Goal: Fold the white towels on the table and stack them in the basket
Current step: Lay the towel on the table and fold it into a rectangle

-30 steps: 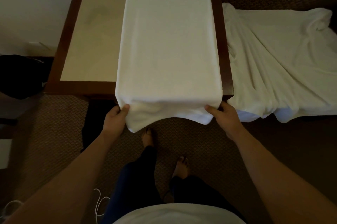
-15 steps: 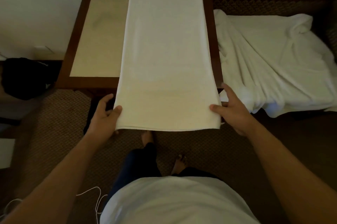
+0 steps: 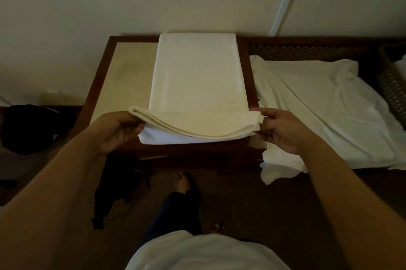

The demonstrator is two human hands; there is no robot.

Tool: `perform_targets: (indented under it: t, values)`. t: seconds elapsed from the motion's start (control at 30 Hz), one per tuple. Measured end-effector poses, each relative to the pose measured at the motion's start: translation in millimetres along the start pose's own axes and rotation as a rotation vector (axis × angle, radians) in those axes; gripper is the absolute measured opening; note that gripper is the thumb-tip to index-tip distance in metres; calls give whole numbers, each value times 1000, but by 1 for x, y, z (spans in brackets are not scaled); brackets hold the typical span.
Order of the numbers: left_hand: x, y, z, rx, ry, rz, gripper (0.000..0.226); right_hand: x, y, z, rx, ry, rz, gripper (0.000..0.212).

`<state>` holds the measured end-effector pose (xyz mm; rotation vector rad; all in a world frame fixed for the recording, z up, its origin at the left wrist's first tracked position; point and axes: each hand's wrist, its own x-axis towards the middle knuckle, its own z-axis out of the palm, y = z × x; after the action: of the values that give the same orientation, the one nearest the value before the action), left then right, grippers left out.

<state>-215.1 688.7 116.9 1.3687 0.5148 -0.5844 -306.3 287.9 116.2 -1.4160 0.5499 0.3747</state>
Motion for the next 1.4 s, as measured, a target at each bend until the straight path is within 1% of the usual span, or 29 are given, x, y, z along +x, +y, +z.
perform_targets:
  t: [0.07,0.1,0.13,0.23,0.3,0.37,0.47,0.53,0.57,0.63,0.67,0.73,0.77,0.87,0.93,1.0,1.07,1.13,1.3,1.37,1.4]
  values:
    - [27,21,3,132,13,11,14,22,-18,1,-62,16,-49,28]
    - [42,32,4,213,36,16,16,34,-29,3,-93,57,-67,18]
    - [58,43,6,289,62,19,22,47,-40,5,-115,114,-74,14]
    - [115,70,16,383,132,56,36,101,-65,7,-159,300,-87,39]
    - [150,78,27,456,190,92,38,138,-68,13,-203,402,-84,45]
    - [177,75,37,548,210,98,36,167,-61,19,-300,448,-54,45]
    - [201,65,40,726,239,127,34,191,-45,19,-421,428,-26,43]
    - [204,64,38,839,263,185,33,194,-40,14,-474,442,-107,37]
    - [204,63,37,878,270,217,32,195,-38,12,-478,440,-176,29]
    - [202,63,35,897,301,281,28,193,-40,13,-404,446,-286,11]
    - [201,64,34,874,322,311,28,195,-43,14,-345,461,-320,8]
    - [205,67,35,821,357,353,28,205,-49,16,-307,493,-365,10]
    - [210,69,37,810,367,363,27,212,-53,18,-347,509,-368,13]
    - [220,69,45,849,371,357,27,233,-53,25,-531,532,-307,33]
    - [218,64,47,834,395,354,31,239,-48,26,-585,549,-282,33]
    - [206,57,46,774,426,352,36,231,-46,26,-601,552,-225,29]
    - [186,42,45,783,410,352,43,215,-36,27,-647,533,-146,41]
    - [165,22,45,835,363,365,47,197,-19,29,-703,532,-135,50]
    - [157,-2,42,888,377,434,39,182,6,33,-690,652,-224,40]
    - [160,-5,41,886,412,405,39,183,6,33,-668,653,-197,45]
    - [159,-6,40,895,432,381,39,183,8,32,-706,665,-205,48]
